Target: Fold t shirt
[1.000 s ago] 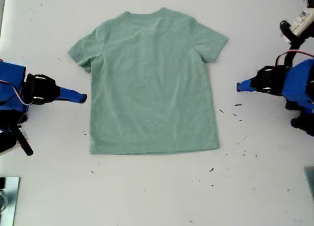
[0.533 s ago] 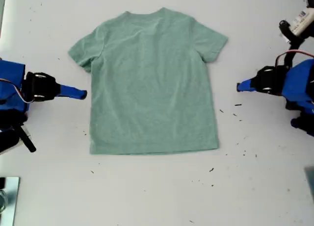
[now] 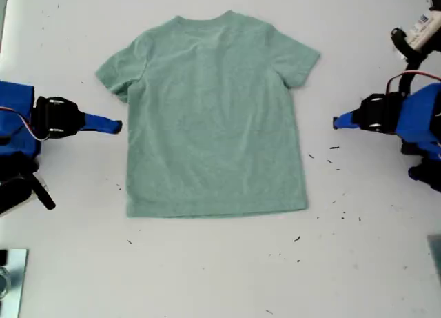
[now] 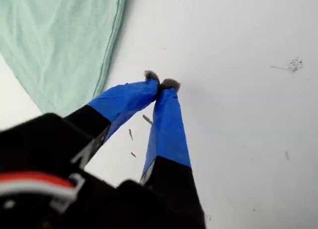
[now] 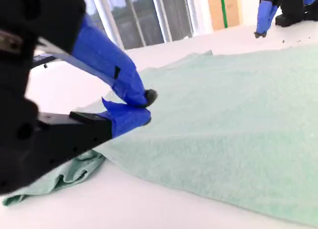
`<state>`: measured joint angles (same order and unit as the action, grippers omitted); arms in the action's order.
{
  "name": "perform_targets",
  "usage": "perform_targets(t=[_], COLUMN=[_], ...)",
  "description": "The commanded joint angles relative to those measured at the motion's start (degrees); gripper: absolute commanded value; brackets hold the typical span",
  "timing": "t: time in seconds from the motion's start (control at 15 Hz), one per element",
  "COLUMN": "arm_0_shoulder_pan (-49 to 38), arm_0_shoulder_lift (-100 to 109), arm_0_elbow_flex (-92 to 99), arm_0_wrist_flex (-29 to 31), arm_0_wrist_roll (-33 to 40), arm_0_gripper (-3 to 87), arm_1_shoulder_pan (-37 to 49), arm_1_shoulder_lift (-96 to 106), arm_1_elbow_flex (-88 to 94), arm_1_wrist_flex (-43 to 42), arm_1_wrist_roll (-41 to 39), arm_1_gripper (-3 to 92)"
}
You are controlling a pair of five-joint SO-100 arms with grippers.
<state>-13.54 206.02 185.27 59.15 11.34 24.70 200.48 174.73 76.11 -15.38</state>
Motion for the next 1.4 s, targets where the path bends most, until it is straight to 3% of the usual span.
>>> perform_targets(t=[0.0,0.2,0.4,0.67,0.73,0.8,1.0,1.13,1.33], arm_0_shoulder_pan=[2.9,3.1,2.5,3.2,3.1,3.3,3.9,3.9,3.9], arm_0_shoulder_lift=[0.2,-0.1,0.0,-0.1,-0.1,-0.1,-0.1,-0.1,-0.1], arm_0_elbow_flex=[0.8,0.8,0.8,0.8,0.8,0.8,0.8,0.8,0.8], arm_0_wrist_flex=[-0.4,-0.4,-0.4,-0.4,-0.4,-0.4,-0.4,-0.4,-0.4], arm_0_wrist_roll=[-3.9,-3.8,-3.4,-3.2,-2.8,-2.7,-2.7,-2.2,-2.2], arm_0_gripper=[-0.1,-0.1,-0.1,-0.1,-0.1,-0.1,-0.1,-0.1,-0.1], arm_1_shoulder_pan=[-5.4,-5.4,5.0,18.1,20.2,21.2,25.6,27.8,32.8], arm_1_shoulder_lift=[0.3,-14.2,-51.0,-77.7,-83.2,-86.1,-88.6,-89.0,-90.0], arm_1_elbow_flex=[1.5,-16.7,-53.6,-91.3,-99.7,-104.2,-101.9,-94.9,-75.6], arm_1_wrist_flex=[-1.5,-1.1,4.7,16.2,20.9,22.9,21.6,15.3,-2.9], arm_1_wrist_roll=[3.3,-0.2,-17.6,-33.1,-34.6,-36.3,-43.5,-46.1,-50.9], arm_1_gripper=[1.7,1.8,1.7,1.3,12.7,30.8,46.8,43.4,44.4])
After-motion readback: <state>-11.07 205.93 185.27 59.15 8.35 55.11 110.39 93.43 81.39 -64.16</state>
